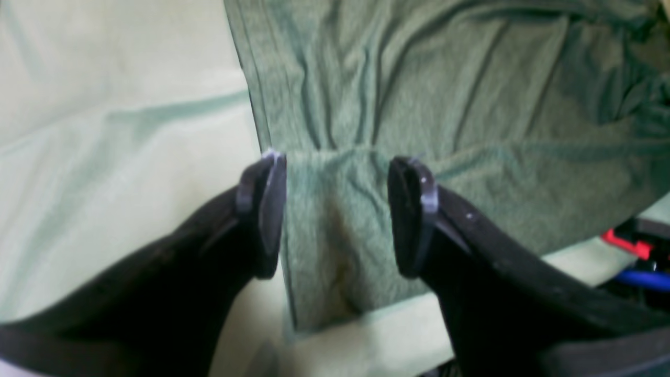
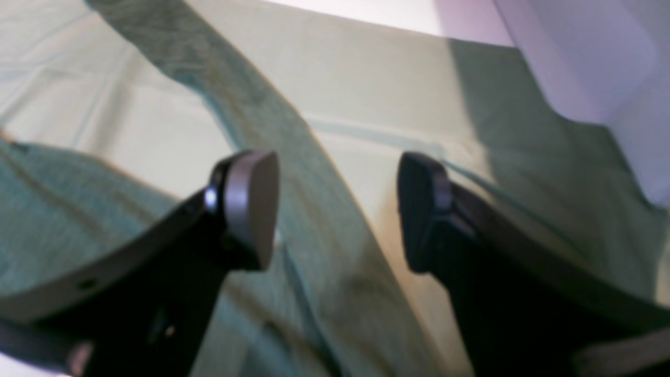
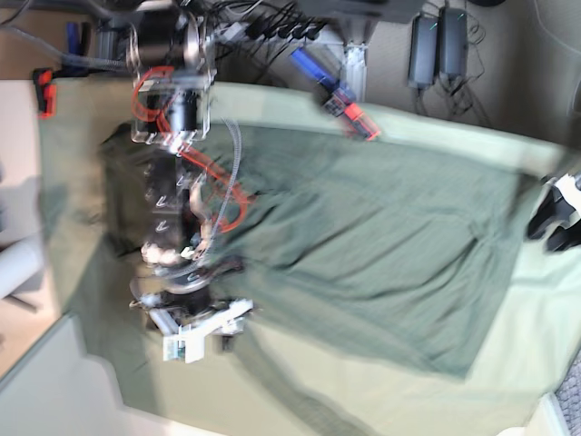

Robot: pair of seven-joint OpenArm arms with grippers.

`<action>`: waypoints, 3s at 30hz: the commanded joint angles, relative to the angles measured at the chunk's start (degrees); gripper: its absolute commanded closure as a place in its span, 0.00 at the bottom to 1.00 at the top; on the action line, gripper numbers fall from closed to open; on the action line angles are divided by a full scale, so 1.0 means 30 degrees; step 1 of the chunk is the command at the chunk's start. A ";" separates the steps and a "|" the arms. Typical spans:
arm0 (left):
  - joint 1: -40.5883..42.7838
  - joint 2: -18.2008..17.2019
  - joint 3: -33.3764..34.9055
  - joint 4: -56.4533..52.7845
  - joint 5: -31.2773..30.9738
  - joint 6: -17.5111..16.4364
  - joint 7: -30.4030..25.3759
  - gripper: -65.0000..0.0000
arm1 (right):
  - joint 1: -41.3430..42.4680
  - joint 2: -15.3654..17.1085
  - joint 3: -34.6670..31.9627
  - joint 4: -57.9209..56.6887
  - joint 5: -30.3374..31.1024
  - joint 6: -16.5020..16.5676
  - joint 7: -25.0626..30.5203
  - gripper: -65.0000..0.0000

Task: Fold the T-shirt properly
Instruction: 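Pull the pinched sleeve out from the shirt's side with the right gripper, then drag the held sleeve across the shirt body with the right gripper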

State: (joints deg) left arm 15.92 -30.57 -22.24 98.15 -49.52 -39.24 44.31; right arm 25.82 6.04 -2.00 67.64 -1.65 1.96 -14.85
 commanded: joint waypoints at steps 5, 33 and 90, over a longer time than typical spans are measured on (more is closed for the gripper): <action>-0.0168 -0.0364 -0.0168 0.0313 -0.0284 -0.0252 0.0044 0.47 | 0.3453 -0.0656 -0.0393 -0.7584 -0.1719 -0.0131 0.3096 0.45; -0.0284 -0.0612 -0.0168 0.0313 -0.0517 -0.0252 -0.0685 0.47 | 0.2608 -0.0685 -0.1129 -0.5894 -0.3432 -0.0153 0.2266 1.00; -0.0102 -0.0597 -0.0160 0.0204 -0.0474 -0.0252 -0.0109 0.47 | 0.2637 -0.2455 -0.1129 -0.5748 -0.1341 -0.0153 0.4153 0.46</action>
State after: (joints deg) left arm 16.14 -31.35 -22.17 98.02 -49.78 -39.27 45.19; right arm 32.01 -1.32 -5.50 49.17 -5.61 1.76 -3.77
